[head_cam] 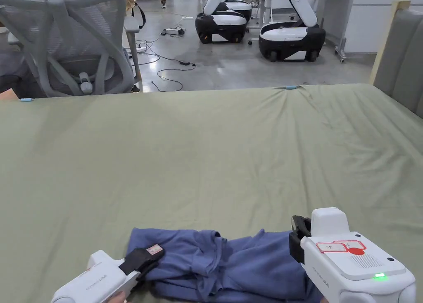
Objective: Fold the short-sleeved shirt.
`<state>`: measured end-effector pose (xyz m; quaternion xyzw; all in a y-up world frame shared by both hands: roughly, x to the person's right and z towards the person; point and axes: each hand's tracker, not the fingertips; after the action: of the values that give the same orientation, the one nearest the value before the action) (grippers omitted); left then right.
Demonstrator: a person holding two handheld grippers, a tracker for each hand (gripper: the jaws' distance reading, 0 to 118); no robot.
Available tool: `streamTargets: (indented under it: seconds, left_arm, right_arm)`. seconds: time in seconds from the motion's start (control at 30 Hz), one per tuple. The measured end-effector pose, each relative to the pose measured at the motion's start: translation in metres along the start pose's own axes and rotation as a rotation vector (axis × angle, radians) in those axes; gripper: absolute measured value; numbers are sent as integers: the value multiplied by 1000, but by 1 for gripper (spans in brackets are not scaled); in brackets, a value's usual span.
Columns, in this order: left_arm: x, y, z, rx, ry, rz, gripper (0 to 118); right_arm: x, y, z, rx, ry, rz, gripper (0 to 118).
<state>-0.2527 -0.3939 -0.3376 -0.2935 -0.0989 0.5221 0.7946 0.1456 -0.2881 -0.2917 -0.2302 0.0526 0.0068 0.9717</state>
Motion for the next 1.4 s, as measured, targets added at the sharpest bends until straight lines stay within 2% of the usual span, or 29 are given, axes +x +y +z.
streamTargets:
  seconds: [0.07,0.2,0.3,0.37,0.5,0.57,0.67,0.77,0.8,0.87,0.9,0.93,0.97,1.03,1.07,1.13,1.2,1.23,1.27,1.3,1.33,1.4]
  left_arm:
    - [1,16,23,103,78,-32,14]
    - [12,50,62,183,234,-319,14]
    - [50,40,73,202,306,-514,14]
    - [88,15,64,224,402,-741,14]
    - [144,-57,24,167,381,-1099,14]
    - [155,-94,-4,115,353,-1229,13]
    - [155,-154,-46,8,442,-1471,12]
    - [136,-177,-71,-79,540,-1564,13]
    - [132,-181,-74,-81,553,-1582,17]
    - [129,-177,-67,-30,527,-1588,44]
    - [136,-169,-59,-37,472,-1532,62]
    - [143,-155,-50,-58,418,-1400,85]
    - [151,-140,-40,-71,349,-1298,97]
    - [159,-105,-18,-92,126,-1043,97]
    - [162,-92,-11,-118,82,-946,97]
    - [158,-70,1,-96,70,-836,97]
    - [144,-52,7,-93,39,-694,90]
    - [137,-49,5,-111,28,-612,73]
    - [129,-45,4,-138,15,-548,49]
    - [122,-44,2,-165,21,-529,22]
    - [118,-47,-1,-179,42,-521,0]
    - [116,-61,-8,-194,43,-544,0]
  right_arm:
    - [0,1,1,-2,-2,4,0]
    - [0,2,3,3,-3,8,0]
    - [0,3,4,6,-3,6,0]
    - [-1,2,7,7,-2,9,0]
    - [1,-1,15,13,-9,18,0]
    - [4,-2,18,13,-10,13,0]
    - [5,-7,20,7,-9,13,0]
    - [8,-9,22,9,-4,7,0]
    - [9,-10,22,10,-2,3,0]
    - [8,-11,21,5,3,-1,0]
    - [8,-12,21,2,8,1,0]
    - [8,-13,21,1,12,4,0]
    - [7,-14,21,-1,17,5,0]
    - [6,-15,20,-5,27,0,0]
    - [5,-15,20,-5,30,0,0]
    - [5,-16,19,-4,34,-2,0]
    - [5,-16,18,-8,40,-10,0]
    - [5,-16,18,-8,41,-12,0]
    - [5,-16,17,-9,42,-13,0]
    - [5,-16,17,-10,42,-13,0]
    - [5,-16,16,-12,44,-13,0]
    - [5,-17,14,-17,45,-12,0]
